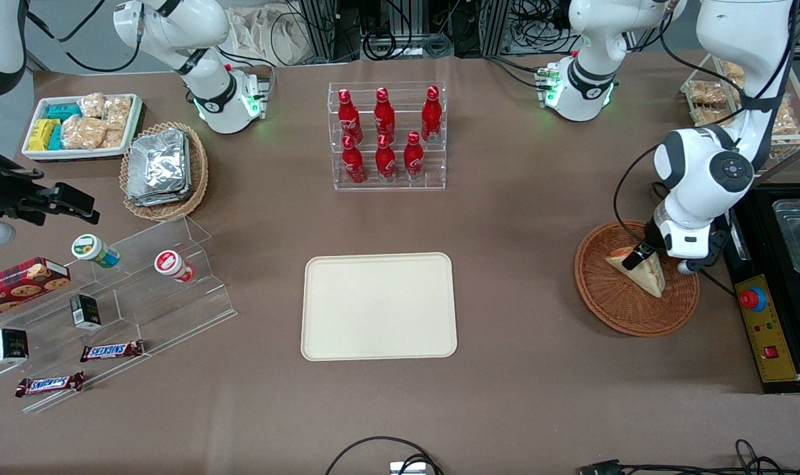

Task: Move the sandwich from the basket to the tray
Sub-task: 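Lower the open left gripper onto the wrapped sandwich in the basket, then close the left gripper on the sandwich and lift it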

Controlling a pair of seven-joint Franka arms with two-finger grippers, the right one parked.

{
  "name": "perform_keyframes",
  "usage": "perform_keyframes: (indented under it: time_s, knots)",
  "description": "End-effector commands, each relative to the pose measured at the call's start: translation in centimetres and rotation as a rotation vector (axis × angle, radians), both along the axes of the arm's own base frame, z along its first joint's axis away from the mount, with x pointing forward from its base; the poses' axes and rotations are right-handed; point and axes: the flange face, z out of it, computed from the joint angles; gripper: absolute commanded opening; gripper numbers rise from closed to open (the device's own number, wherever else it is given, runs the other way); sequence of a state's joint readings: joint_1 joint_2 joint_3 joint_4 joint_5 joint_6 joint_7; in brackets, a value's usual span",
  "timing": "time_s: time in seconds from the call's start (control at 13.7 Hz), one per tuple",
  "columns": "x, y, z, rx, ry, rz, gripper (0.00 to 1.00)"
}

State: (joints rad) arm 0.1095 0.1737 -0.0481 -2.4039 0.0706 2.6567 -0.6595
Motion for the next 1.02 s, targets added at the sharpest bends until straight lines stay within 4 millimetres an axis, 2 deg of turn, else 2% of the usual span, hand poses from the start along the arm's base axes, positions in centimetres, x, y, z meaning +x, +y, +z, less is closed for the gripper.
perform_keyframes:
  time_s: [0.0,0.15,0.22,0.37,0.51,0.8,0.95]
  knots:
    - [0.1,-0.1,-0.4,0.027,-0.006,-0.027,0.95]
    - [0.1,0.0,-0.4,0.027,-0.008,-0.024,0.85]
    - [0.1,0.3,-0.4,0.027,-0.006,-0.02,0.72]
    - [0.1,0.6,-0.4,0.029,-0.007,-0.026,0.39]
    - [0.1,0.5,-0.2,0.03,-0.008,-0.032,0.15]
    - [0.3,-0.3,2.0,0.04,-0.012,-0.078,0.13]
    - [0.9,-1.1,4.0,0.05,-0.007,-0.153,0.13]
